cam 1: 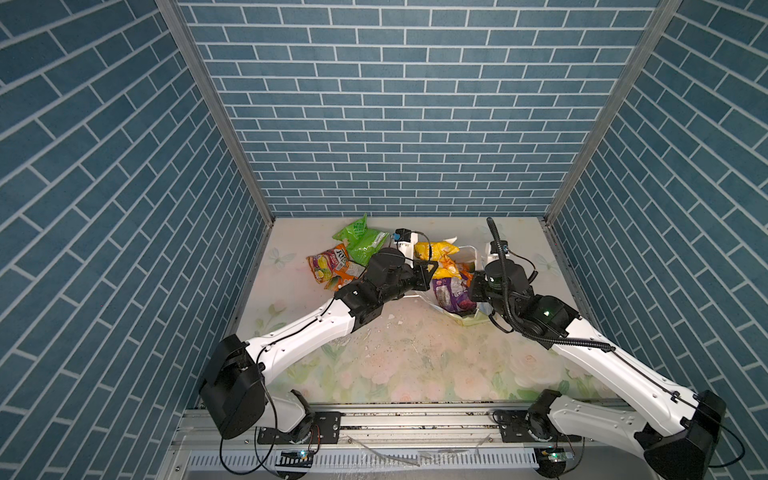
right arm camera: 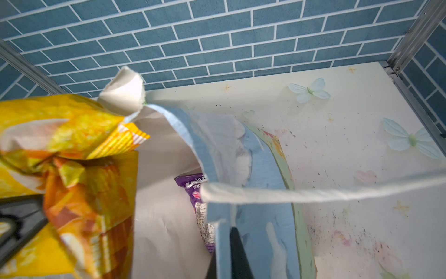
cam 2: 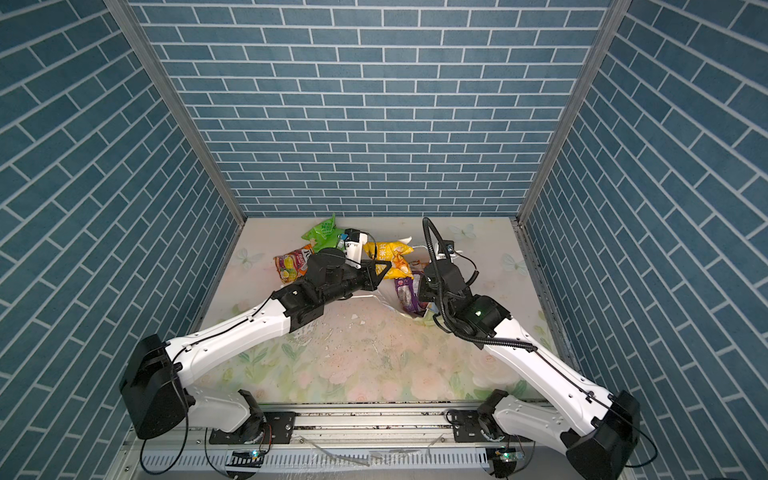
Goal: Take the snacks out of the paper bag
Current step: Pick up the snack from the paper bag.
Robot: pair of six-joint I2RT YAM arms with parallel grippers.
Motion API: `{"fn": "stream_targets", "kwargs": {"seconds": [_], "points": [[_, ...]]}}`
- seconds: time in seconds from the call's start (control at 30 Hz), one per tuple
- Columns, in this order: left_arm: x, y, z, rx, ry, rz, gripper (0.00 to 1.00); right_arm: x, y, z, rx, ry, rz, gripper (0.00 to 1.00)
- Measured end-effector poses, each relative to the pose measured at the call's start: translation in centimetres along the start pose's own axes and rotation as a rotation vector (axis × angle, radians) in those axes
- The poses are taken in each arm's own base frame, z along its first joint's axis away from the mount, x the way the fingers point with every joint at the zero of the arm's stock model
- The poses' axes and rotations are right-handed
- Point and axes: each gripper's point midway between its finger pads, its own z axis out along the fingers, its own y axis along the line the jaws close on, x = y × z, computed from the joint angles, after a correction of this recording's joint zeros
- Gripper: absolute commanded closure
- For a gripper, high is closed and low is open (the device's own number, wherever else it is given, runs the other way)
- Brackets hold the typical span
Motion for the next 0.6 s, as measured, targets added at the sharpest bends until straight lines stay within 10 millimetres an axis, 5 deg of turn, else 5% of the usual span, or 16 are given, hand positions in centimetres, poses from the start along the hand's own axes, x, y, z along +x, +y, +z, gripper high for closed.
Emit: {"fn": "stream_targets", "kwargs": {"seconds": [0.33,0.6], "points": [[-1.8,-1.6,-2.6,0.03,-0.038,-0.002,1.0,-0.1,-0.3,0.0,0.016,-0.006,-0.001,1.0],[-2.9,-0.9,-3.5,0.029,-0.05,-0.04,1.0,-0.5,-0.6,-0.6,0.017,-0.026,0.01,1.0]]}}
